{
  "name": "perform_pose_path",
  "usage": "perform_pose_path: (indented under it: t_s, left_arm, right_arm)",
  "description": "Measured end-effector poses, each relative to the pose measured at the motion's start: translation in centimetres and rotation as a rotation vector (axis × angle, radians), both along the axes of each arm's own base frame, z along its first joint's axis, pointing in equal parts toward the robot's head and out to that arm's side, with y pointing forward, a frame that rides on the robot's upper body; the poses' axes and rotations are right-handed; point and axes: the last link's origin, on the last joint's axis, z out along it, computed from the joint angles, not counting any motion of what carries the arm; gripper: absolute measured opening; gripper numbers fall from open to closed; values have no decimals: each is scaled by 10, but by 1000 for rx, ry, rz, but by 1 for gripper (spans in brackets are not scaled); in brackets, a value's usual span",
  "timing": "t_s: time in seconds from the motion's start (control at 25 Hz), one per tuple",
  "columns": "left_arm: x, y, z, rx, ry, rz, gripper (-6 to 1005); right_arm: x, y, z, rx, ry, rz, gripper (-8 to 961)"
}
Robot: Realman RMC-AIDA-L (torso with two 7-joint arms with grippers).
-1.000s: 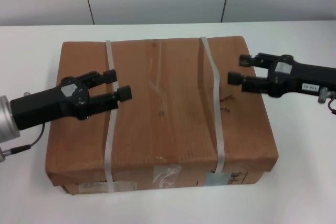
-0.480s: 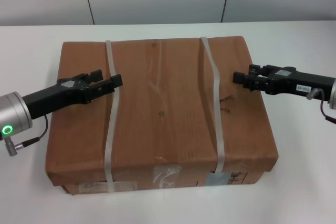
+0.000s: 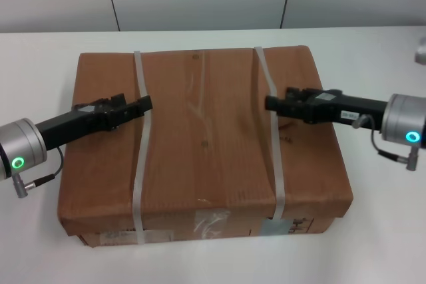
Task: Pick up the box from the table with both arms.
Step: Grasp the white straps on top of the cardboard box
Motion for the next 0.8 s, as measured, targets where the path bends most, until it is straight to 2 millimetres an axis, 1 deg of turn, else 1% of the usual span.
perform_pose_path:
  t_s: [0.16,0.52,0.8]
  left_arm:
    - [-3,0,0,2,7,16,800]
    - [-8,-3,0,2,8,34,799]
    - [-6,-2,-1,-3,7,32,799]
  right_arm:
    - [-2,-2,-9,-7,9,-17,751]
    - [16,-7,-14,0,-8,-127,742]
    - [11,-5,-23,-35,-39,-114,735]
